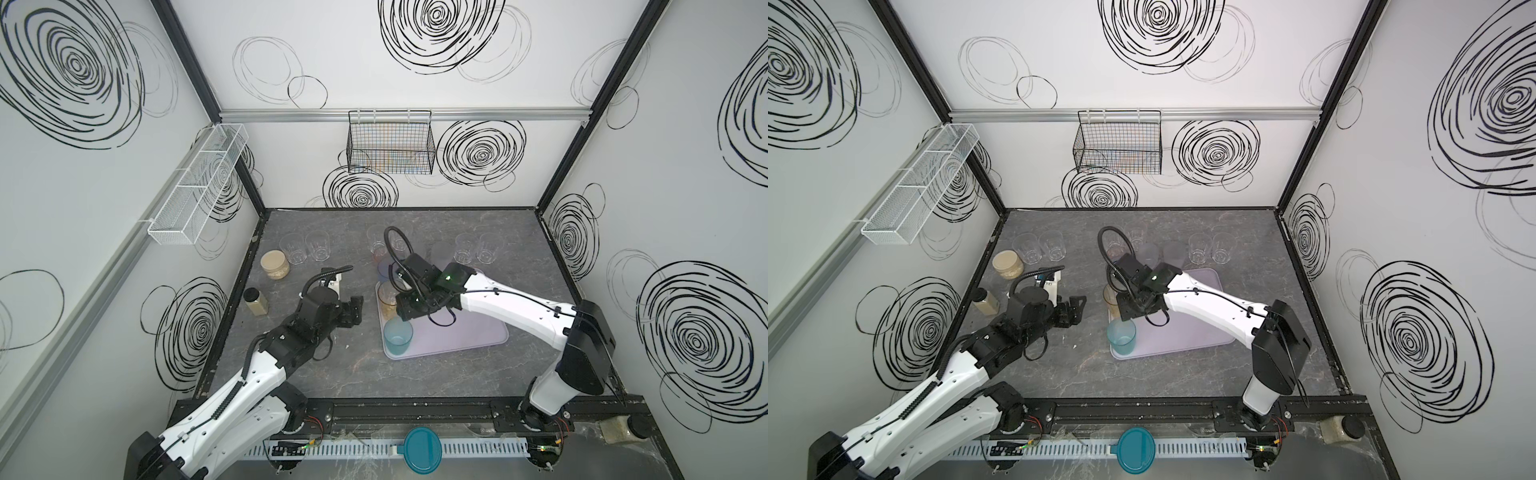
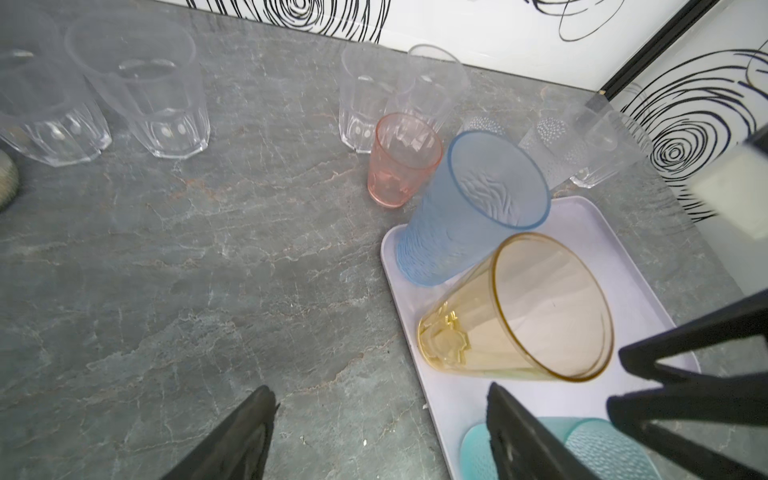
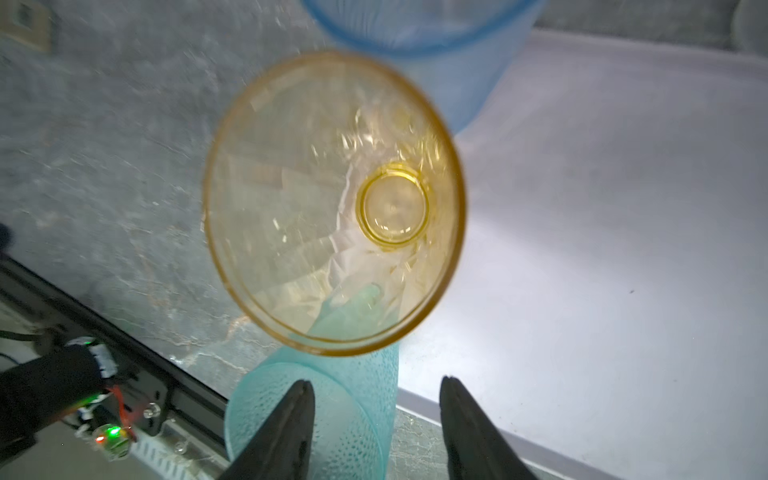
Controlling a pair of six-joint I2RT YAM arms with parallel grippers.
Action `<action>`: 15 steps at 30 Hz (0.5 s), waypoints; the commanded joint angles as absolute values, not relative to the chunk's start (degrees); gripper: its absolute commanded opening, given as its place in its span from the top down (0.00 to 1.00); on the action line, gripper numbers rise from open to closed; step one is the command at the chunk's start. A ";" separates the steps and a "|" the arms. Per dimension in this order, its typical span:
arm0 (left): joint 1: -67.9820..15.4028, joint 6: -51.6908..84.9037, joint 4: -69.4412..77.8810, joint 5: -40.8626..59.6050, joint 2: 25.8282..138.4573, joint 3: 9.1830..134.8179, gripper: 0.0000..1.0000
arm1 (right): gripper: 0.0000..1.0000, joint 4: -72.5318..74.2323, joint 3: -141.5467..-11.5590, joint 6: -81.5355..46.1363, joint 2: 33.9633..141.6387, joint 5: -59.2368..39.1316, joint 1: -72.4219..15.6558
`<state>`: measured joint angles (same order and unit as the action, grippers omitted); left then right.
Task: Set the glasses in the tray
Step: 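Withdraw the right gripper toward the clear glasses beyond the tray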
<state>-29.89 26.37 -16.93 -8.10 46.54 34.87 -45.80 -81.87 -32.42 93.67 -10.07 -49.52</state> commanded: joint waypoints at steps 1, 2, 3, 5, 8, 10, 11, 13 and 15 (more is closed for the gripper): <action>-27.26 22.61 -14.28 -5.20 48.14 38.83 0.17 | 0.45 -49.62 -87.18 -26.48 89.69 -14.97 -43.35; -26.18 21.57 -13.56 -3.82 49.31 39.67 0.17 | 0.45 -48.68 -87.62 -25.75 89.26 -15.50 -40.63; -25.16 20.47 -13.06 -2.70 50.80 40.80 0.17 | 0.45 -47.03 -87.58 -24.88 88.74 -15.91 -37.70; -23.39 18.73 -12.93 -2.33 53.85 43.68 0.16 | 0.46 -42.65 -86.96 -23.49 87.94 -17.24 -32.33; -21.80 16.36 -11.95 -3.32 57.52 47.67 0.16 | 0.47 -36.74 -86.78 -24.51 87.99 -17.69 -24.85; -21.64 15.47 -10.04 -5.05 58.83 48.67 0.15 | 0.47 -33.84 -86.92 -25.97 88.86 -17.52 -21.05; -21.70 15.19 -8.91 -6.01 59.51 48.78 0.14 | 0.48 -32.37 -86.66 -26.89 89.19 -16.87 -19.53; -21.79 15.06 -7.23 -7.69 60.94 48.72 0.14 | 0.48 -29.41 -85.30 -28.11 89.52 -15.67 -18.00; -22.24 15.05 -5.65 -8.50 62.34 47.90 0.13 | 0.48 -26.70 -83.72 -29.07 90.18 -15.51 -17.01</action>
<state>-22.02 16.91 -10.37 -6.15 60.88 47.44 -32.56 -85.30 -27.31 88.97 -15.92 -17.28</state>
